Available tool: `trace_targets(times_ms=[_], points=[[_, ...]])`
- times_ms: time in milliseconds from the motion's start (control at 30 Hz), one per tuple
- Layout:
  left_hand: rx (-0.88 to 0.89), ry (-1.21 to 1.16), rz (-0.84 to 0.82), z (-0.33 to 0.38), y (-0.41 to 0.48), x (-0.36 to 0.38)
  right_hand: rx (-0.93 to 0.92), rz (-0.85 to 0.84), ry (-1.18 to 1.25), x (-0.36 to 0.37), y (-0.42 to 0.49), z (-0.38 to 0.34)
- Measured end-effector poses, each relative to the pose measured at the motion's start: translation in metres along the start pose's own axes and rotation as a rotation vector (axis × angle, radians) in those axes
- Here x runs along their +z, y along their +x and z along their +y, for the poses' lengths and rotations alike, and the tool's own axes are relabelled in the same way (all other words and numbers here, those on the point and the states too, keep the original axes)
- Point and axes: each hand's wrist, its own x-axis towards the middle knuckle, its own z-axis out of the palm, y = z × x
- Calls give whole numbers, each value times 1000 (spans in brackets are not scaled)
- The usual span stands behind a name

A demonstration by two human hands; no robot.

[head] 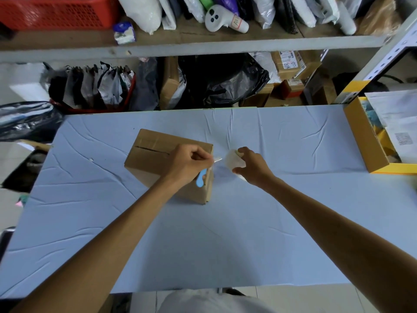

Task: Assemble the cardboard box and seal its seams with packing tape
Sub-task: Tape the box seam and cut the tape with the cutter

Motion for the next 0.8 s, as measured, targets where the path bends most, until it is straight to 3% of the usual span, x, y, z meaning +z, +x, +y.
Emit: trace_targets(times_ms=[167, 433, 800], points=[[38, 18, -21, 3, -3, 0, -53, 50, -186, 15, 1, 11], [86, 80, -28, -5, -3, -9, -113, -3, -183, 31, -3, 23], [230, 154, -21, -8, -27, -4, -61, -126, -156, 37, -8, 37]])
